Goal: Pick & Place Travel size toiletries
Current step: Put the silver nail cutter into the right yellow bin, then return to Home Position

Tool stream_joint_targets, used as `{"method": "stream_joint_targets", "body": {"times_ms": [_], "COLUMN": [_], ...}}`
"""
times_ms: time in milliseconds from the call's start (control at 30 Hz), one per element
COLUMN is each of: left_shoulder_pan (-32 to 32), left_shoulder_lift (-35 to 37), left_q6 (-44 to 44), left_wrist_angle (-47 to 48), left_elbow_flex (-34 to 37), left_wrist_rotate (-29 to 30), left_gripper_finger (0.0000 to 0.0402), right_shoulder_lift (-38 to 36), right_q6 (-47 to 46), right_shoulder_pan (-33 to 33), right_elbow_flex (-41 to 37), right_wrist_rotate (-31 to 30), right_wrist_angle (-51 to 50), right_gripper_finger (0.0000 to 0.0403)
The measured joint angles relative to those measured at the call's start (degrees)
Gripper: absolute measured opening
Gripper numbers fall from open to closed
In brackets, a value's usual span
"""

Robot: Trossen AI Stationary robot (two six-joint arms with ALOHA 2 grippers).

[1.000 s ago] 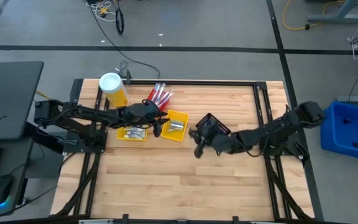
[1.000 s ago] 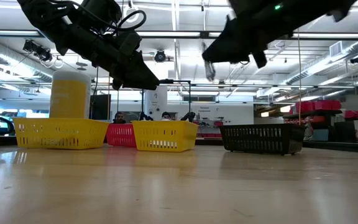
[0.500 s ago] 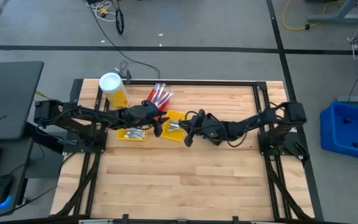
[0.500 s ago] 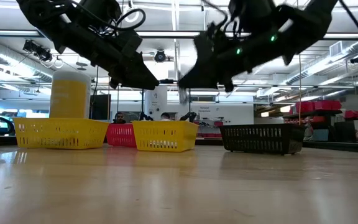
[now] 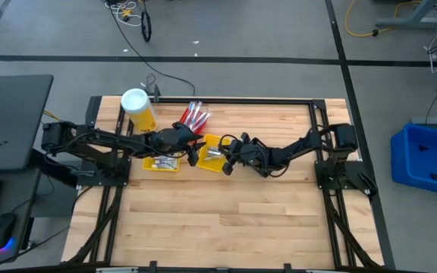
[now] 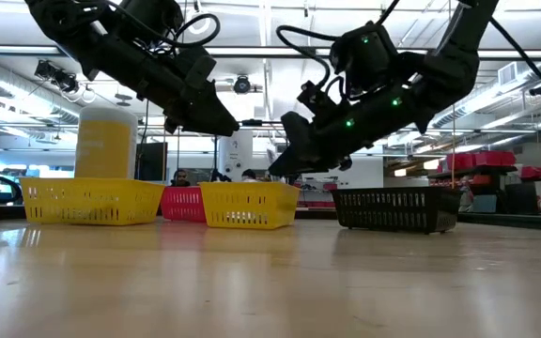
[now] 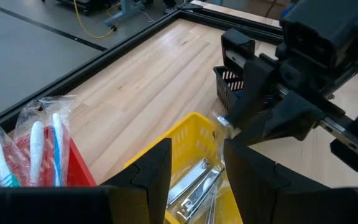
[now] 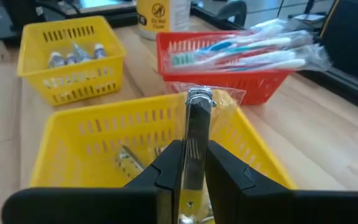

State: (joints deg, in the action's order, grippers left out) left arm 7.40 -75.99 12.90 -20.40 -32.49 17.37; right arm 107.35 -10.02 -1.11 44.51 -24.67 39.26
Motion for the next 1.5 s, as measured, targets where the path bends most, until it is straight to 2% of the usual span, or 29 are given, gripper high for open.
{"method": "stream_joint_targets", "body": {"times_ms": [167,600,900,1033,1133,1267,1500], "left_shoulder_pan": [0.0,0.0,0.0,0.0,-0.3,-1.9,-7.7], "left_shoulder_lift": [0.0,0.0,0.0,0.0,0.0,0.2,6.7], "left_q6": [0.0,0.0,-0.2,-0.4,-2.4,-4.7,-10.1], "left_wrist_angle": [0.0,0.0,0.0,0.0,0.0,0.1,2.9], "left_elbow_flex": [0.0,0.0,0.0,0.0,0.0,0.0,0.0], "left_wrist_rotate": [0.0,0.0,0.0,0.0,0.0,0.0,0.0], "left_gripper_finger": [0.0153,0.0153,0.0153,0.0153,0.0153,0.0153,0.0153], "right_shoulder_lift": [0.0,0.0,0.0,-1.4,-4.5,-11.3,-26.5], "right_q6": [0.0,-1.7,-1.6,1.8,4.5,6.5,6.7], "right_shoulder_pan": [-0.5,-0.5,-0.5,-0.2,0.5,2.0,6.0], "right_elbow_flex": [0.0,0.0,0.0,0.0,0.0,0.0,0.0], "right_wrist_rotate": [3.8,4.0,5.8,5.8,5.8,5.8,5.7], "right_wrist_angle": [-0.3,-0.4,-0.4,-0.7,-1.7,-9.2,-28.6], "right_gripper_finger": [0.0063,0.0143,0.0176,0.0183,0.0178,0.0152,0.006]}}
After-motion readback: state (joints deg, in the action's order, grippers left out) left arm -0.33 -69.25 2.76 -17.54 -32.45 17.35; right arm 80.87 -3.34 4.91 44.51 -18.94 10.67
